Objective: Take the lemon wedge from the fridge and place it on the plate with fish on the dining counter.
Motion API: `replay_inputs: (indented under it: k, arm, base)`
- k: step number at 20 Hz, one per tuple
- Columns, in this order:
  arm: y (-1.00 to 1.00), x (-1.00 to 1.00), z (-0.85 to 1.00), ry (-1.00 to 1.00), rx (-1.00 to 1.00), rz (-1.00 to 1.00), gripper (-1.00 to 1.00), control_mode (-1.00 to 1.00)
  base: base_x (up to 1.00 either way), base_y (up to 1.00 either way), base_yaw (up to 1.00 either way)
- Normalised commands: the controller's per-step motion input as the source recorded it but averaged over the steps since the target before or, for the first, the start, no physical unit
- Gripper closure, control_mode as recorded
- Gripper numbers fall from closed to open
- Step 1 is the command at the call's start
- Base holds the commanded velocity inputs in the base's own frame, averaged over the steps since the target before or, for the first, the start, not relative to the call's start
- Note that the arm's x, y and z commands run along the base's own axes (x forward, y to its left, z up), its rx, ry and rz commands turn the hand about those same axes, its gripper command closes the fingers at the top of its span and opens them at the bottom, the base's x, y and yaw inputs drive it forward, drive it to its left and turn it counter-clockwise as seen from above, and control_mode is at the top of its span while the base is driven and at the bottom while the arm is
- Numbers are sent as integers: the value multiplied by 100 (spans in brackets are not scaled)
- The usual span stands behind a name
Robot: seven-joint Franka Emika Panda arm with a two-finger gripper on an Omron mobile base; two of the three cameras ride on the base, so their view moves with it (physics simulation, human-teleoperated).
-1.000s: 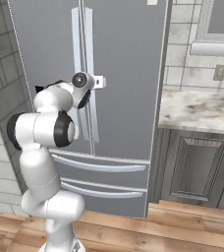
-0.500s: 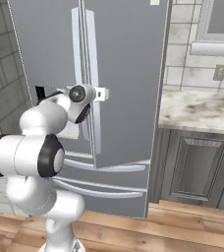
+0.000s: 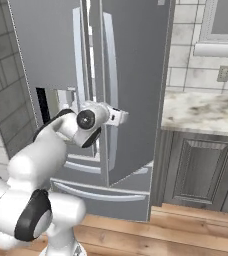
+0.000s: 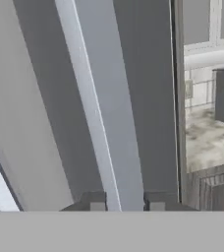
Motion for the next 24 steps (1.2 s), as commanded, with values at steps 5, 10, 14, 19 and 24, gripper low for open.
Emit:
replay_inputs:
  k: [5, 10, 14, 19, 24]
  arm:
    - [-2, -100, 94, 17, 19, -34, -100, -100]
    - [1, -95, 100, 12, 14, -34, -100, -100]
    - [24, -74, 100, 4, 3, -25, -100, -100]
    - [68, -10, 58, 7, -2, -1, -100, -100]
    - [78, 9, 3, -9, -10, 4, -100, -100]
  base:
    - [0, 0, 0]
    - [0, 0, 0]
    - [0, 0, 0]
    - [0, 0, 0]
    - [0, 0, 0]
